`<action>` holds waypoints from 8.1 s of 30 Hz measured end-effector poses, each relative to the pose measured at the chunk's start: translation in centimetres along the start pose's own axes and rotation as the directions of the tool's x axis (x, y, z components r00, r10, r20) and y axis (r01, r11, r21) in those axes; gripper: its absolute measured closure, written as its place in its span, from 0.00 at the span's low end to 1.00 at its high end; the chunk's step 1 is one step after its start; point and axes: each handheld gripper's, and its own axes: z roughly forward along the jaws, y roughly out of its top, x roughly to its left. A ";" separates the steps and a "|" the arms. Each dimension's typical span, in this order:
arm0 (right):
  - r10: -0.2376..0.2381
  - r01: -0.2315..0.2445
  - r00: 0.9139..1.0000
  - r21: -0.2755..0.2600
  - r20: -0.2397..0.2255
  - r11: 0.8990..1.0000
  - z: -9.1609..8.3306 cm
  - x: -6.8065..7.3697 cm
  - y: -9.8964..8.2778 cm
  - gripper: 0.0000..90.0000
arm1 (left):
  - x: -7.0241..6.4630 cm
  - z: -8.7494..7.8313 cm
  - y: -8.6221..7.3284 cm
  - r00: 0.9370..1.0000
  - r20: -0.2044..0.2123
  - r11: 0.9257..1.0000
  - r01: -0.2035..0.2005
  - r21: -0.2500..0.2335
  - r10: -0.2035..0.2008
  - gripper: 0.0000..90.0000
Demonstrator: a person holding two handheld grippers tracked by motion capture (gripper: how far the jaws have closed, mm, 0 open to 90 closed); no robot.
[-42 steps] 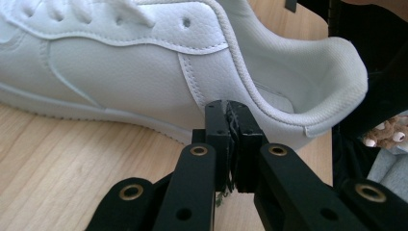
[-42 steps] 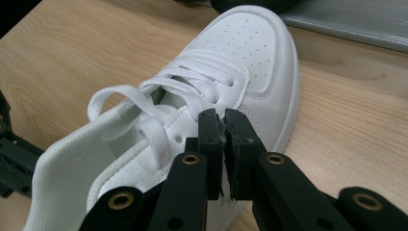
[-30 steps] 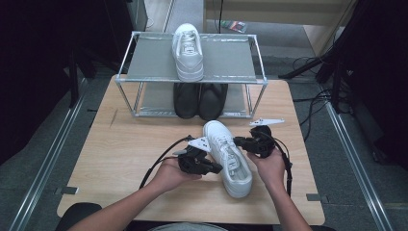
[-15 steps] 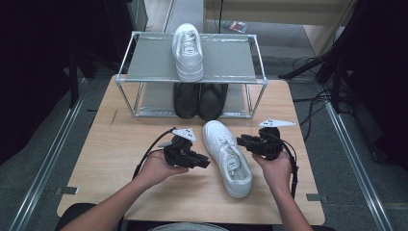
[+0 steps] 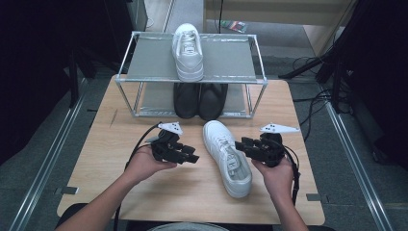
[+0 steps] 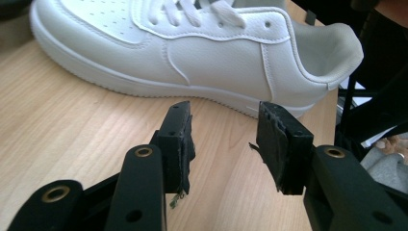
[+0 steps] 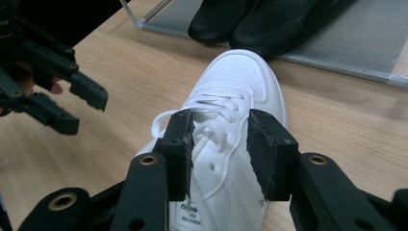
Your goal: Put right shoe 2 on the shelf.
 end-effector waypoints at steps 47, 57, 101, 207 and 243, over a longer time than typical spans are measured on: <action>-0.094 0.085 0.984 0.066 0.148 0.994 3.8 0.7 -2.8 0.60 | 1.8 -2.0 -0.4 0.998 -0.048 0.998 0.027 -0.060 -0.030 0.59; -0.067 0.061 0.984 0.044 0.165 0.997 4.1 -0.1 -2.5 0.86 | 2.4 -2.6 -0.5 0.998 -0.052 0.996 0.042 -0.081 -0.046 0.58; -0.352 0.396 0.891 0.113 -0.287 0.911 0.6 -1.8 10.0 0.94 | 3.9 -7.5 -3.8 0.979 -0.133 0.972 0.130 -0.194 -0.158 0.48; 0.166 -0.154 0.903 -0.061 0.396 0.986 11.9 -3.5 30.7 0.67 | 3.1 -6.3 -3.3 0.992 -0.099 0.990 0.069 -0.126 -0.082 0.47; 0.074 -0.048 0.966 -0.110 0.247 0.993 3.8 -2.8 26.7 0.57 | 3.2 -5.6 -3.1 0.991 -0.113 0.994 0.063 -0.087 -0.073 0.47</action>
